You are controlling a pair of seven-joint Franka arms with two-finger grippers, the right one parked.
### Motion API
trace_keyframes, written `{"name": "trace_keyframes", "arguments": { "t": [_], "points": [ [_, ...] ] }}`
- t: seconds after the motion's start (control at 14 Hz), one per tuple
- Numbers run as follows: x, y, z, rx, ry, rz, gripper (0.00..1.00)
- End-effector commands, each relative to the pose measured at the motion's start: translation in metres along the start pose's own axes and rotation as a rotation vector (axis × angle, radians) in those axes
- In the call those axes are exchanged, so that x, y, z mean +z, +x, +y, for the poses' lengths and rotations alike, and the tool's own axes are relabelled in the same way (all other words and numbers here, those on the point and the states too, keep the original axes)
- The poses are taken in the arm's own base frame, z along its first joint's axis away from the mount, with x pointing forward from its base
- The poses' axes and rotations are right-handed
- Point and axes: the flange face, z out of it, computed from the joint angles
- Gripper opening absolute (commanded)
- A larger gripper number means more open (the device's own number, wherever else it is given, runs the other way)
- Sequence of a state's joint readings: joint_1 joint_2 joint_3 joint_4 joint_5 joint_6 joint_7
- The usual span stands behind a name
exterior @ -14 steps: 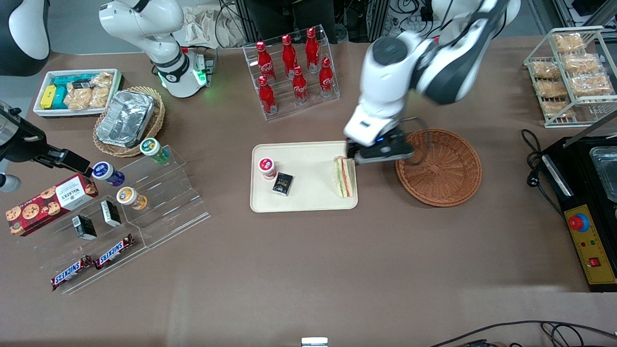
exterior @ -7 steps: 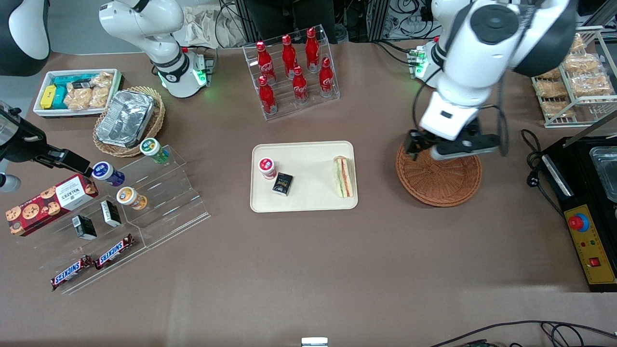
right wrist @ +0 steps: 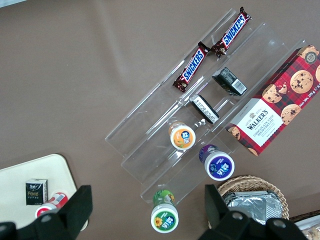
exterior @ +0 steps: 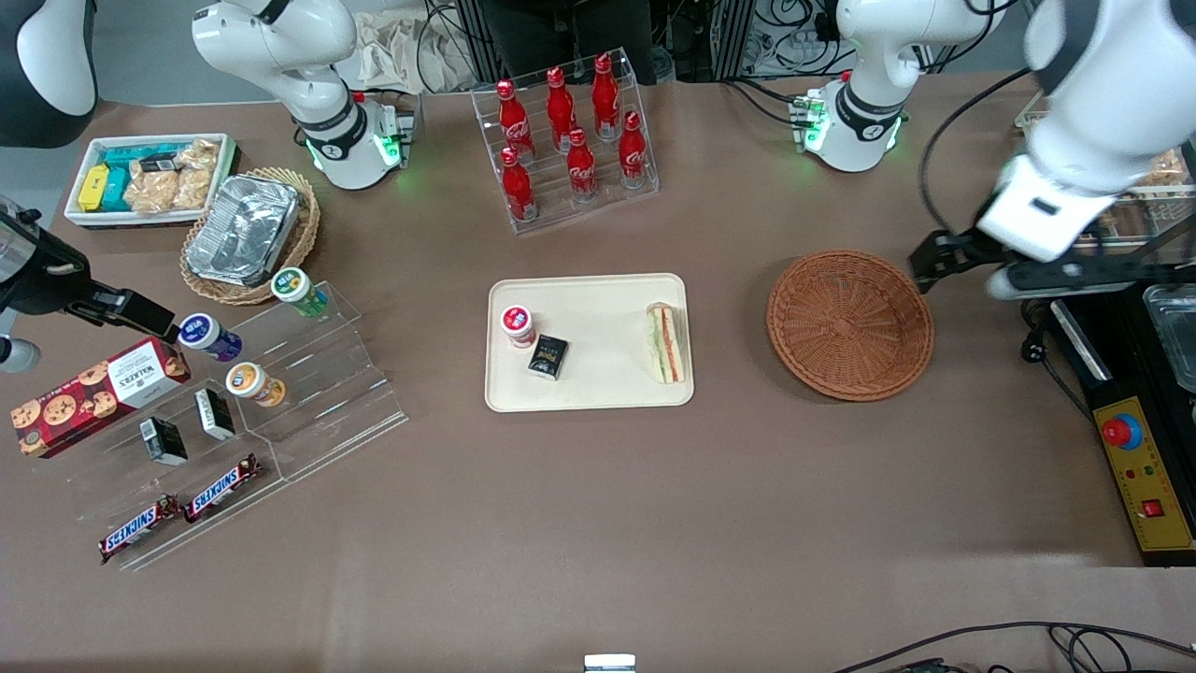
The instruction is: Place sandwich from basket to tray
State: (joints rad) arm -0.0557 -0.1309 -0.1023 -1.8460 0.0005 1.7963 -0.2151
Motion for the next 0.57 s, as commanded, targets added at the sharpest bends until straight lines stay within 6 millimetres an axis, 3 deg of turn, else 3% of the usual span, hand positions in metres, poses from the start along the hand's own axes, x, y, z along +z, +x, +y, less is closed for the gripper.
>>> {"name": "trace_keyframes", "arguments": {
  "t": [0.0,0.21,0.36,0.5],
  "points": [
    [-0.012,-0.002,0.011,0.031,-0.018,0.007,1.0],
    [-0.013,-0.002,0.01,0.03,-0.018,0.0,1.0],
    [0.001,0.01,0.012,0.025,-0.017,-0.02,1.0],
    [-0.002,0.019,0.013,0.032,-0.015,-0.015,1.0]
  ]
}}
